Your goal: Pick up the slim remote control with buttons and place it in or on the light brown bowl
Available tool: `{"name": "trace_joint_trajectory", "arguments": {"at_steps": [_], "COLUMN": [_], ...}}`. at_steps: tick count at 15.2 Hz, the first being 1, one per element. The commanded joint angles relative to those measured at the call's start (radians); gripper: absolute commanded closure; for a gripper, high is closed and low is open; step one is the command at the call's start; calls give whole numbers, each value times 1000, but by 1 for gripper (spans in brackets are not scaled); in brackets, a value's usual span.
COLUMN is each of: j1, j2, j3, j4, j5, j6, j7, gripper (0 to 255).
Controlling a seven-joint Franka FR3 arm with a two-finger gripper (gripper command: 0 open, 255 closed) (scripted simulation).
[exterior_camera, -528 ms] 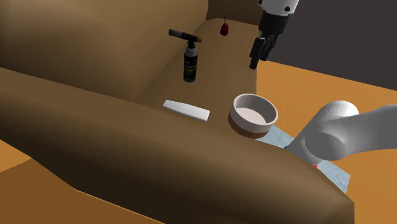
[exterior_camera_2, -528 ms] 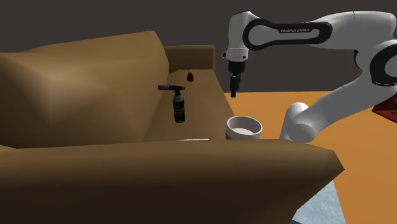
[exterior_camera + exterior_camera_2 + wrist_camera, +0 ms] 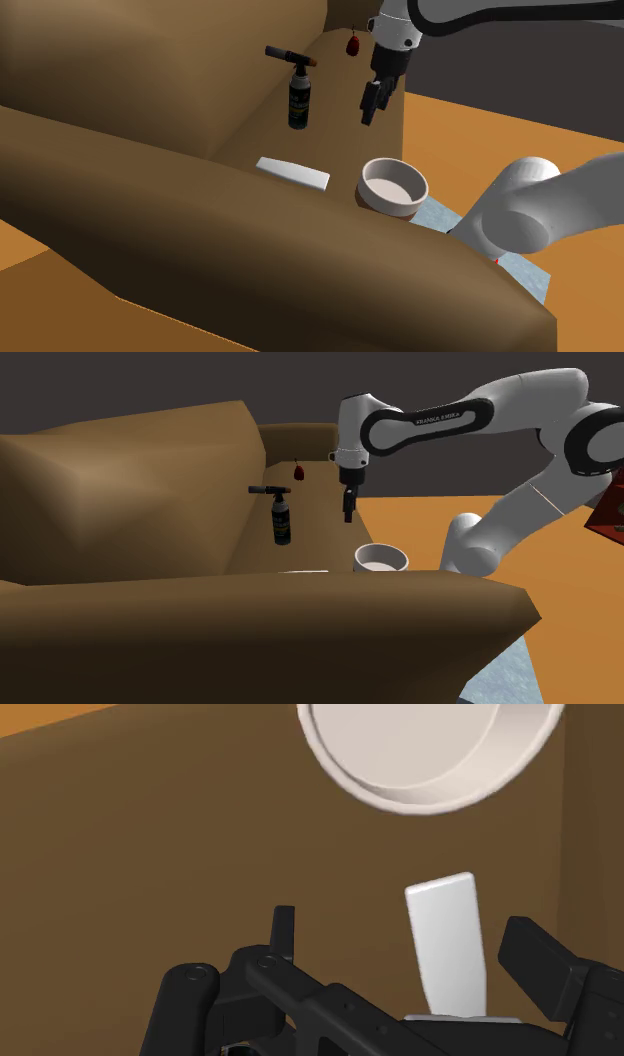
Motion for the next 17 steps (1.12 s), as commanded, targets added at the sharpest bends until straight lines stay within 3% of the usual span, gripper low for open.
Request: {"name": "trace_joint_trajectory", "arguments": {"at_steps": [1, 10, 17], "j1": [18, 78, 114], "j2": [50, 321, 557], "j3": [21, 108, 173], "j4": [-6, 25, 111], "j5": [8, 4, -52], "j6": [64, 328, 493], "j7": [-1, -8, 13], "gripper": [0, 0, 0]}}
